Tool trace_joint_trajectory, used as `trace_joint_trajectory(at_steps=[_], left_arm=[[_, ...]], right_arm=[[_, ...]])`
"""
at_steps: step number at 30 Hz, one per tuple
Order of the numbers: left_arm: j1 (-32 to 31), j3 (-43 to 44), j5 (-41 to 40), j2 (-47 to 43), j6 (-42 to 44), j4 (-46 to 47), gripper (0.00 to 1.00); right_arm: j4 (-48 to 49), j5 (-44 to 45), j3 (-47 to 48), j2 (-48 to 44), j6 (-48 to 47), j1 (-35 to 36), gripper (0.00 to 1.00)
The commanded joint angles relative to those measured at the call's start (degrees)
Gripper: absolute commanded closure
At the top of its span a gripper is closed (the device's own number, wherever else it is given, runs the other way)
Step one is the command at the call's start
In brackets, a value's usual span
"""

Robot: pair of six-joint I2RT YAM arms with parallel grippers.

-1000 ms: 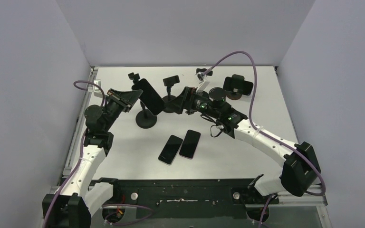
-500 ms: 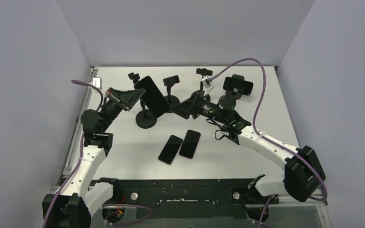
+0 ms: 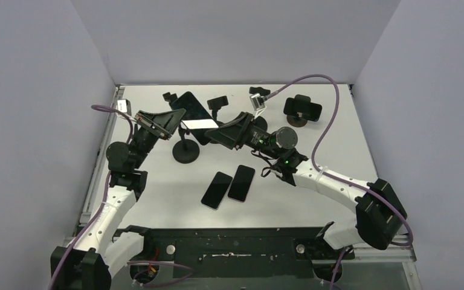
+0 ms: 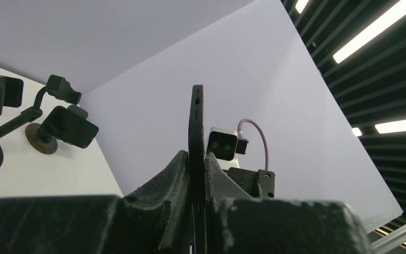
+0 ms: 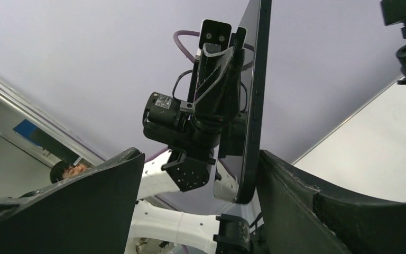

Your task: Remove the phone from the phone stand

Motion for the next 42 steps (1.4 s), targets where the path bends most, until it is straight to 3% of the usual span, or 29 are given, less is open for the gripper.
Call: trace_joint_trajectory(at_steps=[1, 4, 10, 15, 19, 22, 24, 28, 31, 35, 37, 40, 42], left_arm=[[-3.0, 1.6, -8.2, -2.9, -0.1, 1.2, 1.00], [-4.5, 3.5, -11.1, -2.9, 1.2, 0.7, 1.00], [-7.5, 6.9, -12.8, -2.9, 6.1, -2.3, 1.00], [-8.6, 7.0, -14.1, -3.8, 8.7, -4.0, 1.00], [-9.0, 7.0, -13.7, -4.1, 10.8, -4.8, 1.00], [-9.0, 6.9, -13.4, -5.0, 12.6, -5.9, 1.00], [-9.0, 6.8, -13.5, -5.9, 13.9, -6.7, 0.90], [-8.9, 6.6, -12.6, -7.5, 16.2, -8.2, 0.51], [-9.0, 6.5, -12.1, -8.7, 18.1, -9.5, 0.29], [-9.0, 8.2, -8.9, -9.6, 23.5, -11.6, 0.18], [-9.3, 11.1, -5.2, -9.5, 29.7, -14.4, 0.17], [-10.0, 16.1, 5.1, -8.2, 40.9, -19.1, 0.15], [-10.7, 19.2, 16.6, -6.5, 43.5, -20.3, 0.15]], right_arm=[[3.4, 4.2, 3.7, 1.8, 1.2, 1.9, 0.26], [4.9, 5.7, 4.6, 2.8, 2.6, 2.3, 0.33], [6.8, 6.8, 7.2, 4.8, 4.0, 3.6, 0.60], [9.0, 8.1, 7.4, 5.7, 4.4, 3.9, 0.77], [10.1, 6.7, 7.6, 6.0, 3.6, 3.7, 0.98], [8.0, 5.4, 6.9, 4.5, 1.2, 2.9, 1.00], [5.4, 4.0, 6.1, 2.6, -1.8, 2.1, 1.00], [-1.3, 1.7, 3.7, -2.4, -6.8, 0.2, 1.00], [-6.1, -1.0, 1.4, -6.6, -9.8, -2.0, 1.00], [-19.5, -7.5, 1.8, -12.4, -18.7, -4.7, 1.00], [-33.5, -11.3, 4.8, -15.0, -26.4, -5.3, 1.00], [-53.3, -15.0, 9.5, -18.9, -39.2, -5.3, 1.00], [-64.7, -16.4, 12.2, -21.3, -46.0, -5.3, 1.00]])
